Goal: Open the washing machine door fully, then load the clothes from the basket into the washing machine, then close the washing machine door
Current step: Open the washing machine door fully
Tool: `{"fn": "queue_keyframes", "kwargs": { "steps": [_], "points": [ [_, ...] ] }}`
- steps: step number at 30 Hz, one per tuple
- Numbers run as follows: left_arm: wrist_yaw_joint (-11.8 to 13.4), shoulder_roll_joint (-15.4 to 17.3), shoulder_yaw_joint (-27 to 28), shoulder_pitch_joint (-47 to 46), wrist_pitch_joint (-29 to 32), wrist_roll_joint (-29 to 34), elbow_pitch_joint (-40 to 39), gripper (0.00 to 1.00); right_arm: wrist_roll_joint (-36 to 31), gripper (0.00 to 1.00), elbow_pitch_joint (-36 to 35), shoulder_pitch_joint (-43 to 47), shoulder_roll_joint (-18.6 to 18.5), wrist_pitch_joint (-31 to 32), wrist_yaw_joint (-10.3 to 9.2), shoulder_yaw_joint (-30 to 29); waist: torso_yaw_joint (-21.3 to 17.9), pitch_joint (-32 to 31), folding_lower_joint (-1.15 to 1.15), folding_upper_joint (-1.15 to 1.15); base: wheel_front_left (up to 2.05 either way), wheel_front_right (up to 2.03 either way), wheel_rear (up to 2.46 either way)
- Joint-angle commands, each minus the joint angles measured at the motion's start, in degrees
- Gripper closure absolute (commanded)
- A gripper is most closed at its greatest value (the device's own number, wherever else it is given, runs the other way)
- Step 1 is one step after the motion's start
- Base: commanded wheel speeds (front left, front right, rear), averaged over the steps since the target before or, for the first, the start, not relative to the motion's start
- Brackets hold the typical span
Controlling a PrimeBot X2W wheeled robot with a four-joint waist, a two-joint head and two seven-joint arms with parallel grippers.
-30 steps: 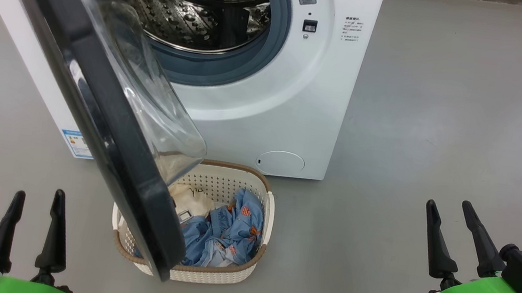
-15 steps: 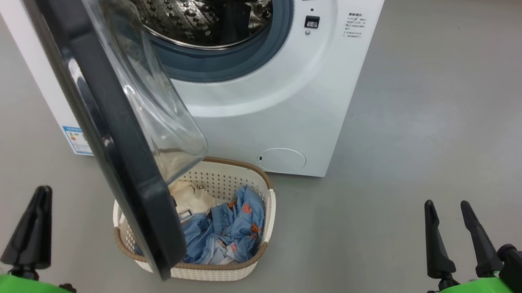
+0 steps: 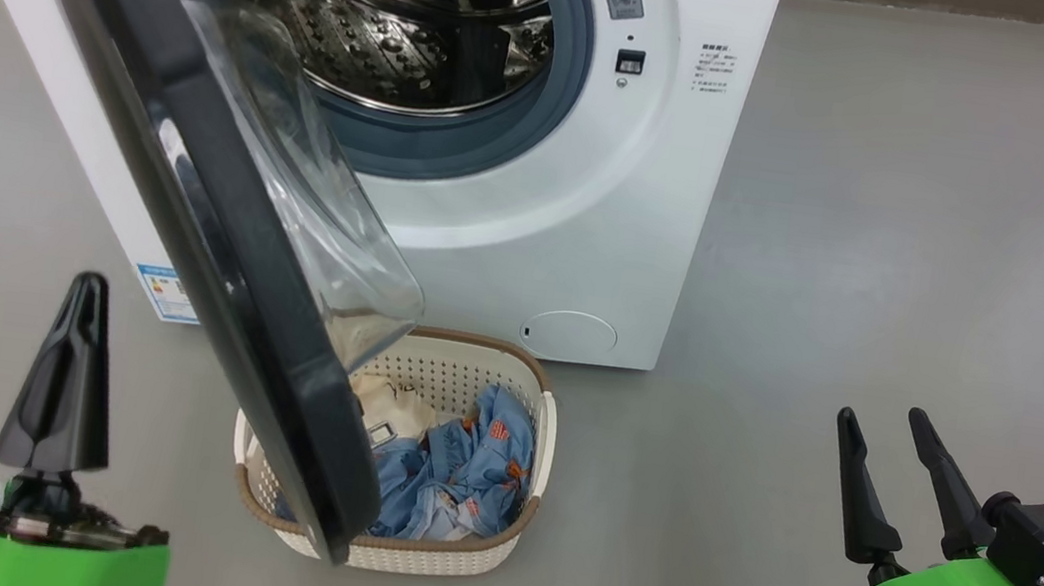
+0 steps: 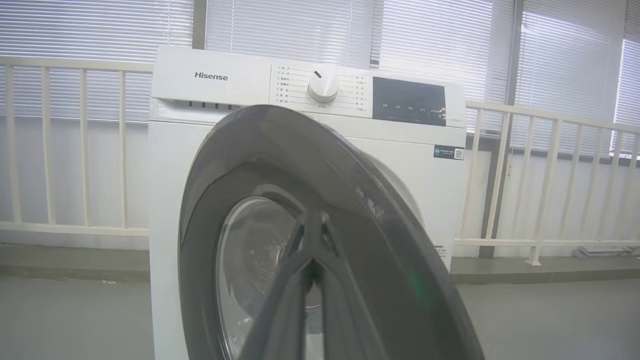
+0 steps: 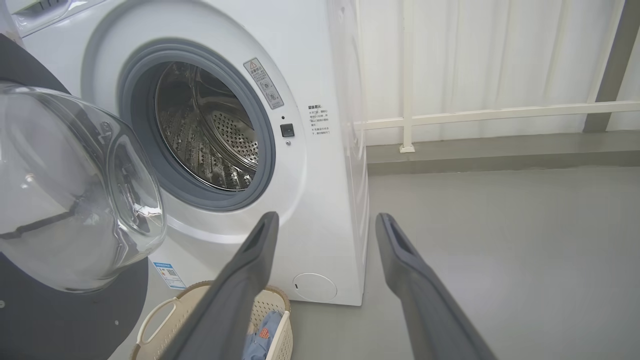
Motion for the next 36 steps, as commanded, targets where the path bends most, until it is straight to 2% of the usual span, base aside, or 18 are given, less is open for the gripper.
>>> {"fn": "queue_keyframes", "kwargs": {
  "steps": [1,10,17,26,36],
  "points": [
    [0.0,0.8,1.5,-2.4,-0.3,0.8,-2.8,1.00,0.7,0.00,-1.1,-1.1,-1.0,-0.6,0.43,1.2,0.2,-0.3,0.00,0.00,0.00,0.00,0.00],
    [0.0,1.4,-6.4,-3.5,0.4,0.1,-12.8,1.00,1.4,0.00,-0.5,-0.9,-1.0,-0.6,0.43,2.2,0.2,-1.0,0.00,0.00,0.00,0.00,0.00],
    [0.0,2.2,-13.3,-4.0,4.3,-2.0,-15.7,1.00,1.7,0.00,-0.7,-1.1,-0.9,-0.6,0.43,2.4,-0.8,-0.4,0.00,0.00,0.00,0.00,0.00],
    [0.0,2.2,-19.9,-2.3,9.5,-6.4,-9.7,1.00,1.3,0.00,-0.9,-1.7,0.2,-0.6,0.43,2.0,-2.7,1.0,0.00,0.00,0.00,0.00,0.00],
    [0.3,1.8,-20.8,-2.6,11.6,-8.4,-0.5,1.00,1.0,0.00,-0.6,-2.2,1.0,-0.6,0.43,1.9,-3.9,1.9,0.00,0.00,0.00,0.00,0.00]
  ]
}}
